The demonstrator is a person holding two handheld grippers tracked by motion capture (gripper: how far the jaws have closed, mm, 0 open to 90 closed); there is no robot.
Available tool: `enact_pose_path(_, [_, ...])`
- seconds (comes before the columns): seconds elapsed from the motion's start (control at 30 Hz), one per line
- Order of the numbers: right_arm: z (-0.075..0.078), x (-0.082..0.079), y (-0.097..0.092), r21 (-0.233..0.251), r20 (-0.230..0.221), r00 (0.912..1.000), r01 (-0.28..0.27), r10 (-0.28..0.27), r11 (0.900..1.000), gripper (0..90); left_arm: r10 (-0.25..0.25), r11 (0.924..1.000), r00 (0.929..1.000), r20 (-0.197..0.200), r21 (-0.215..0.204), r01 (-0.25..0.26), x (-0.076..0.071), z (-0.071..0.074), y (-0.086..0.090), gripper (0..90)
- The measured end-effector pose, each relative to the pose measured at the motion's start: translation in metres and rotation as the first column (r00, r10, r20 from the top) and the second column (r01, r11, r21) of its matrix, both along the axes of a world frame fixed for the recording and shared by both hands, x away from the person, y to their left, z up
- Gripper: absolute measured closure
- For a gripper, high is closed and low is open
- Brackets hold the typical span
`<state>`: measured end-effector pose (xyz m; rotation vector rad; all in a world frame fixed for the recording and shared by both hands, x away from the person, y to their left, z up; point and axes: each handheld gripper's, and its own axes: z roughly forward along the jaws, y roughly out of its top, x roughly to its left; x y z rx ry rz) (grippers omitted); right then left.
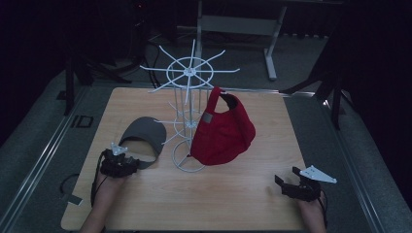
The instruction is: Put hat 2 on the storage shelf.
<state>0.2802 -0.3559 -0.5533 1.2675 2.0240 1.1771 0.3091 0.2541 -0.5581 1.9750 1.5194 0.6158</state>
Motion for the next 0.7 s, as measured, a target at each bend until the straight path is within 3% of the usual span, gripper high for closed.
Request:
enact_pose_path(0.37, [0.001, 0.0, -0.002, 0.016, 0.001, 1.0, 0.004, -0.004, 0.9999, 13.5, -0.059, 0.9982, 0.9982, 0.01, -0.008, 0.059, -0.018, -0.001, 0.004, 38.6])
enact_pose_path(0.4, [0.001, 0.0, -0.002, 0.017, 0.002, 1.0, 0.005, -0.005, 0.9998, 13.5, -0.065, 0.9978, 0.9977, 0.018, -0.008, 0.065, -0.019, -0.001, 0.003, 42.3])
enact_pose_path(0.43, [0.001, 0.0, -0.002, 0.018, 0.001, 1.0, 0.004, -0.004, 0.9998, 13.5, -0.064, 0.998, 0.9976, 0.025, -0.001, 0.064, -0.021, 0.0, 0.002, 51.1])
enact_pose_path(0.47, [0.001, 0.0, -0.002, 0.017, 0.0, 1.0, 0.003, -0.003, 0.9998, 13.5, -0.064, 0.9978, 0.9973, 0.034, 0.019, 0.063, -0.024, 0.0, 0.0, 66.0])
enact_pose_path(0.53, [0.001, 0.0, -0.002, 0.016, 0.0, 1.0, 0.002, -0.002, 0.9999, 13.5, -0.067, 0.9965, 0.9964, 0.051, 0.054, 0.064, -0.026, -0.001, -0.003, 81.1])
enact_pose_path(0.6, [0.001, 0.001, -0.002, 0.016, -0.003, 1.0, -0.001, 0.001, 0.9999, 13.5, -0.071, 0.9953, 0.9957, 0.059, 0.071, 0.066, -0.027, -0.001, -0.005, 82.9])
enact_pose_path(0.7, [0.001, 0.001, -0.002, 0.015, -0.006, 1.0, -0.002, 0.002, 0.9999, 13.5, -0.062, 0.9971, 0.9959, 0.065, 0.049, 0.059, -0.028, -0.002, -0.003, 85.0])
